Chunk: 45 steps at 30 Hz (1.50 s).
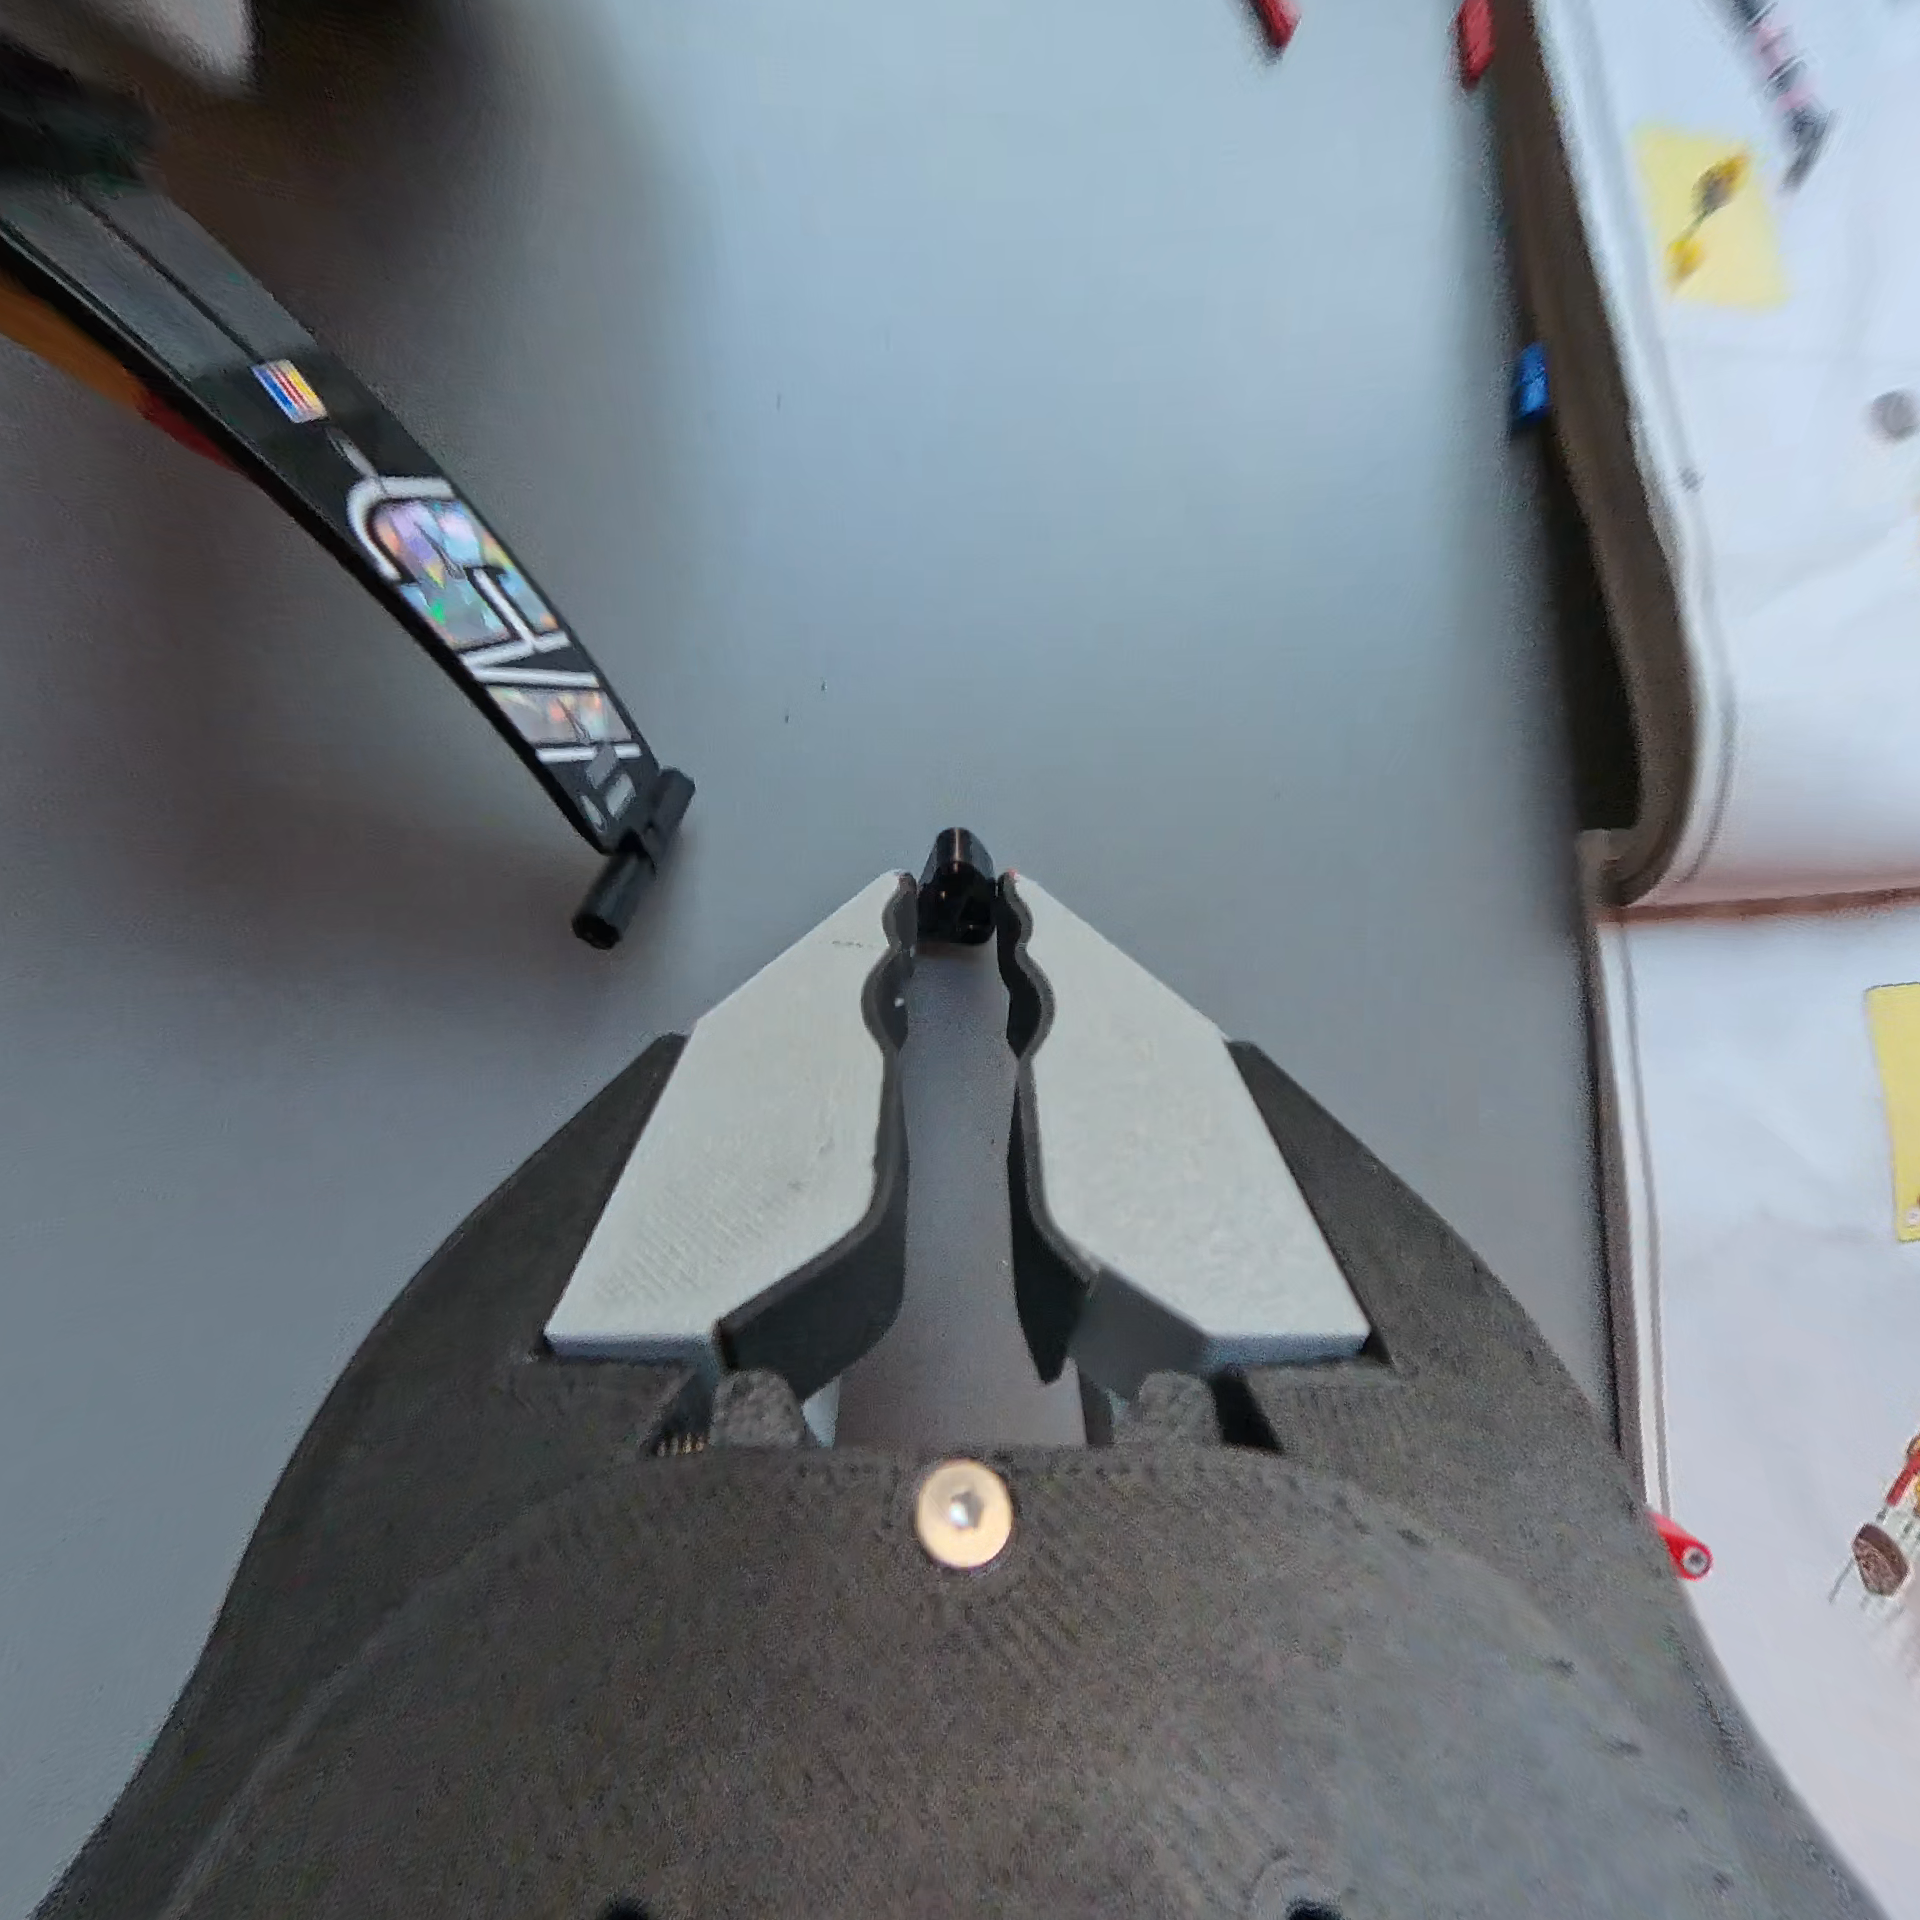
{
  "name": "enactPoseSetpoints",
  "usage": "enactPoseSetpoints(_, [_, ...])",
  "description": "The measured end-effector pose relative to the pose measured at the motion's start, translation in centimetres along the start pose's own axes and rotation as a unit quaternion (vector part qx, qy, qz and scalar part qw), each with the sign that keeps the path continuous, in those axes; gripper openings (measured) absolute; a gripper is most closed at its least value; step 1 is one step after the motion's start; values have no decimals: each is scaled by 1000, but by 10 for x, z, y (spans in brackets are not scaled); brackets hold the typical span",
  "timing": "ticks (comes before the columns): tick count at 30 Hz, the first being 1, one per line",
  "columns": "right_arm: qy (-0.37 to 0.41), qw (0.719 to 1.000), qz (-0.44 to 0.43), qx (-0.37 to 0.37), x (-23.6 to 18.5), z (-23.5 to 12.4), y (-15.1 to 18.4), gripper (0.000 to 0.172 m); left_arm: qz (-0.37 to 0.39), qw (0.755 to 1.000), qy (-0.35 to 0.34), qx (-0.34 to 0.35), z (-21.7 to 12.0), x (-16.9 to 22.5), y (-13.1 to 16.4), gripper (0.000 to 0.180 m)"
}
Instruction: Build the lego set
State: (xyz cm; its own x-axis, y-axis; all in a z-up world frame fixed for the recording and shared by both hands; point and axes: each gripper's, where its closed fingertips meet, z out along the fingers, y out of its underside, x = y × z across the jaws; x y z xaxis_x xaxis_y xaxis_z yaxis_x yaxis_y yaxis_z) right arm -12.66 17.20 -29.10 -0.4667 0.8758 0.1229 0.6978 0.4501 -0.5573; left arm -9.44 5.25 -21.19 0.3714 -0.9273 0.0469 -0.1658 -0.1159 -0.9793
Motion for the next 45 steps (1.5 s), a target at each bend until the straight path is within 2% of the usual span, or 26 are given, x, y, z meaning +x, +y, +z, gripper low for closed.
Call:
enactPoseSetpoints(9, [-19, 993, -36, -107, -1, 4, 8, 19, -14, 999, -15, 32, -9, -6, -7, 19])
enactPoseSetpoints(15, [-35, 994, -21, -99, -1, 1, 11, 23, -8, 1000, -10, 25, -8, -3, -5, 19])
enactPoseSetpoints(18, [-29, 999, 7, -40, -1, -19, 7, 27, -7, 999, -10, 34, -10, -2, -7, 19])
enactPoseSetpoints(20, [-33, 999, 20, 36, -6, -38, -4, 35, -8, 999, -10, 39, -11, -2, -9, 19])
enactPoseSetpoints(23, [-52, 988, 10, 143, -31, -56, -25, 37, -11, 999, -5, 41, -11, -2, -9, 19])
enactPoseSetpoints(27, [-14, 988, -42, 145, -54, -41, -41, 44, -10, 999, 2, 46, -11, 0, -10, 19])
enactPoseSetpoints(30, [5, 985, -71, 156, -63, -30, -63, 38, -6, 998, 4, 55, -11, 3, -13, 18])
enactPoseSetpoints(33, [21, 988, -85, 127, -60, -20, -67, 5, 3, 998, -5, 56, -10, 3, -13, 19])
enactPoseSetpoints(36, [9, 992, -79, 101, -61, -15, -62, 2, -2, 998, -25, 57, -14, -2, -13, 19])
enactPoseSetpoints(39, [14, 997, -49, 59, -55, -15, -51, 0, -11, 995, -83, 49, -23, -20, -9, 22])
enactPoseSetpoints(42, [26, 1000, -10, 2, -45, -18, -32, 0, -10, 991, -131, 12, -30, -31, 1, 34])
enactPoseSetpoints(45, [10, 999, 28, -20, -45, -19, -22, 0, -20, 982, -180, -52, -30, -46, 18, 46])
